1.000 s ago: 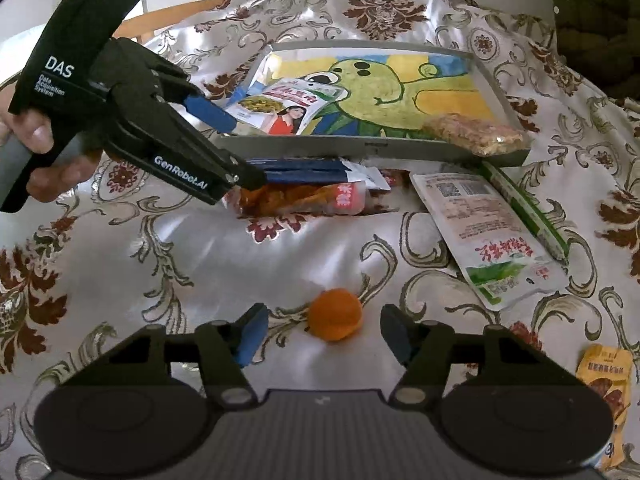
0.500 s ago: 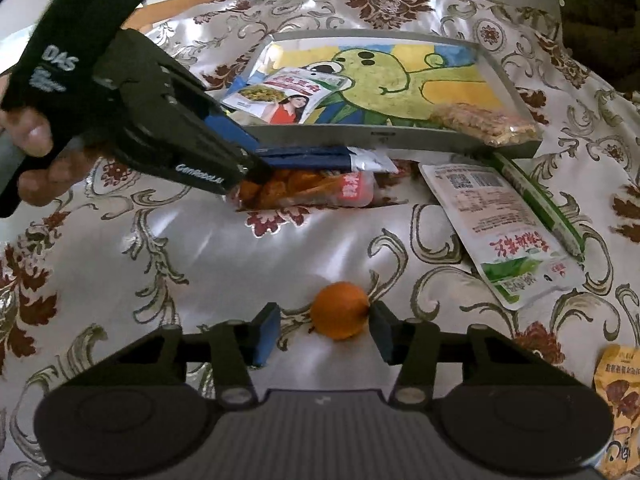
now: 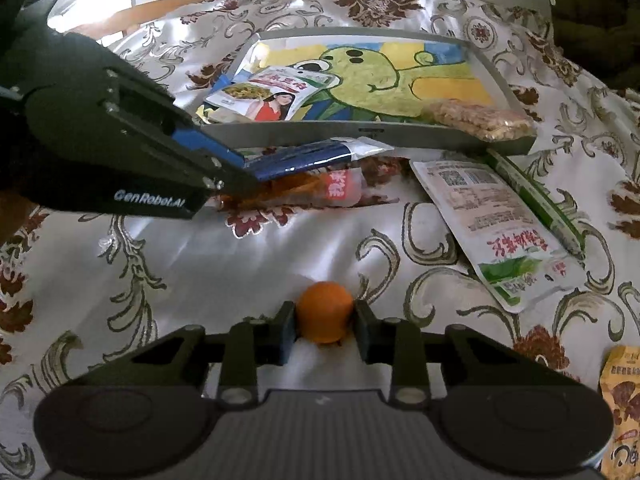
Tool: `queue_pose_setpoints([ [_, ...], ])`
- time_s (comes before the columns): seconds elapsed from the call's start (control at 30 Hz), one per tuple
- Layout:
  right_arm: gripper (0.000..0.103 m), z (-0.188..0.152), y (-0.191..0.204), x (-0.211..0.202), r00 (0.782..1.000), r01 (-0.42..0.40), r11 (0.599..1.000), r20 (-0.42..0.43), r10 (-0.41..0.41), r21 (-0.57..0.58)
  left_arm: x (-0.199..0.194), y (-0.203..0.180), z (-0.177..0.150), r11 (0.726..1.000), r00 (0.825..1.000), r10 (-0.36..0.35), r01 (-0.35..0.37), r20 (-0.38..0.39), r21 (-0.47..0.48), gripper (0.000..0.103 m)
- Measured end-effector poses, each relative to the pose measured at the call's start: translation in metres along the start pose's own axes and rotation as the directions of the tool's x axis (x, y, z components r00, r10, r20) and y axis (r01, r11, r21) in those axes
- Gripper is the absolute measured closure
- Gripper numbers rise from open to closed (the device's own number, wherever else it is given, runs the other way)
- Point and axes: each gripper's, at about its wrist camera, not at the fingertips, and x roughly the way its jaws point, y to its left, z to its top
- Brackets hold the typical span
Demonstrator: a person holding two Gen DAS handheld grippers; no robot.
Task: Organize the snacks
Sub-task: 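Lift the orange ball with the right tool while the left tool lifts the blue packet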
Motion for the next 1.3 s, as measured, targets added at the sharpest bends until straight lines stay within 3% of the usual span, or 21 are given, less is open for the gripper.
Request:
queue_pose_setpoints([
  [0.33,0.070,0.006,-0.002,-0.008,0.999,-0.024,0.999,0.040,0.023,0.025,0.001,0.001,-0.006,0.996,0.999,0.049,-0.049,-0.008,-0.076,0.095],
  [0.57,0.070,0.008,-0.009,-0.009,0.999,-0.028,0.998,0.043,0.026,0.057,0.009,0.007,-0.002,0.995,0.998,0.050,-0.052,-0.029,-0.088,0.083],
  [0.63,0.070,0.008,-0.009,-0.008,0.999,-0.031,0.998,0.042,0.028,0.058,0.011,0.009,-0.002,0.994,0.998,0.041,-0.045,-0.039,-0.096,0.085],
  [0.73,0.070,0.009,-0.009,-0.010,0.998,-0.037,0.997,0.049,0.034,0.062,0.014,0.010,-0.003,0.994,0.998,0.012,-0.018,-0.060,-0.111,0.103],
  [1.03,0.070,0.011,-0.014,-0.017,0.997,-0.037,0.995,0.077,0.029,0.093,-0.005,0.009,-0.019,0.975,1.000,-0.012,0.006,-0.025,-0.224,0.103],
  [1.13,0.070,0.012,-0.014,-0.018,0.996,-0.038,0.995,0.081,0.031,0.092,-0.009,0.002,-0.024,0.985,0.999,0.050,-0.050,-0.003,-0.168,0.103],
  [1.2,0.070,0.012,-0.013,-0.019,0.996,-0.042,0.995,0.081,0.034,0.088,-0.014,0.002,-0.025,0.987,0.995,0.091,-0.085,0.040,-0.137,0.098],
  [1.3,0.070,0.013,-0.012,-0.020,0.996,-0.047,0.995,0.086,0.040,0.089,-0.026,0.003,-0.022,0.991,0.987,0.106,-0.095,0.121,-0.098,0.070],
])
